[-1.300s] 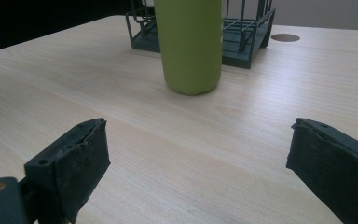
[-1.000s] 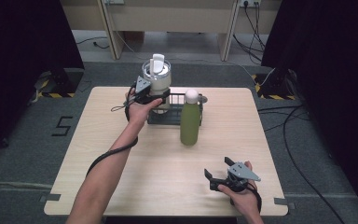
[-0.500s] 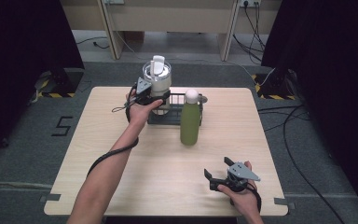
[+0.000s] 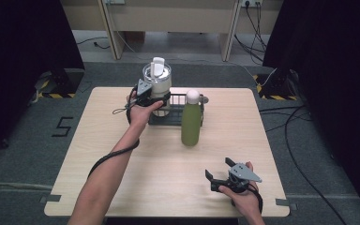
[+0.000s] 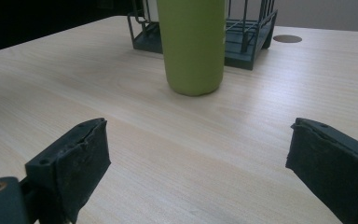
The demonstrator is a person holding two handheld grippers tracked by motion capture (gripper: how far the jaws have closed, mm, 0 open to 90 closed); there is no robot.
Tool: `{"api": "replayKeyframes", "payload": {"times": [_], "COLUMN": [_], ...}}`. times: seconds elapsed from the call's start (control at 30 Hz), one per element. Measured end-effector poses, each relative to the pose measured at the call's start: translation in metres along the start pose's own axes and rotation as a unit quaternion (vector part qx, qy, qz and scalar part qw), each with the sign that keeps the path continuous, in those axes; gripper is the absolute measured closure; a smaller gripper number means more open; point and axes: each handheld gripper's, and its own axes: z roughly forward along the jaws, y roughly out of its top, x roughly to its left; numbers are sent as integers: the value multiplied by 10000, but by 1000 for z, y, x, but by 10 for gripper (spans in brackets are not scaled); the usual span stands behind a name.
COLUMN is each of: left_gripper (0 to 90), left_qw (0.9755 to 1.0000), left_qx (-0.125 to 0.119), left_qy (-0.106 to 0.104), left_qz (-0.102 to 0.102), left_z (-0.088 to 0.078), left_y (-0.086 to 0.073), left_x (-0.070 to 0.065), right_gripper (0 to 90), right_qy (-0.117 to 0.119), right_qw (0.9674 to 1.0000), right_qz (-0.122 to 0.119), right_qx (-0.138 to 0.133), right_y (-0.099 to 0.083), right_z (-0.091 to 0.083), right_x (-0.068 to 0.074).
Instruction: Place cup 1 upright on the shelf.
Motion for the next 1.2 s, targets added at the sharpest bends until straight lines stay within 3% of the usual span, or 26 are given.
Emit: {"api": "replayKeyframes", "payload": {"times": [0.5,1.2], "left_gripper": [88,84], "left_qw": [9998,9997], "left_qx": [22,106], "left_qy": [-79,-42], "left_qz": [153,193], "left_z": [-1,-3], "left_y": [-1,-1], "left_x": [-2,-4], "right_gripper": [55,54], "right_qy": [18,46], "right_qw": [10000,10000], "right_qz": [-19,-74], "right_qx": [6,9], "right_y": [0,0], "right_z": [0,1], "right_x": [2,3]}}
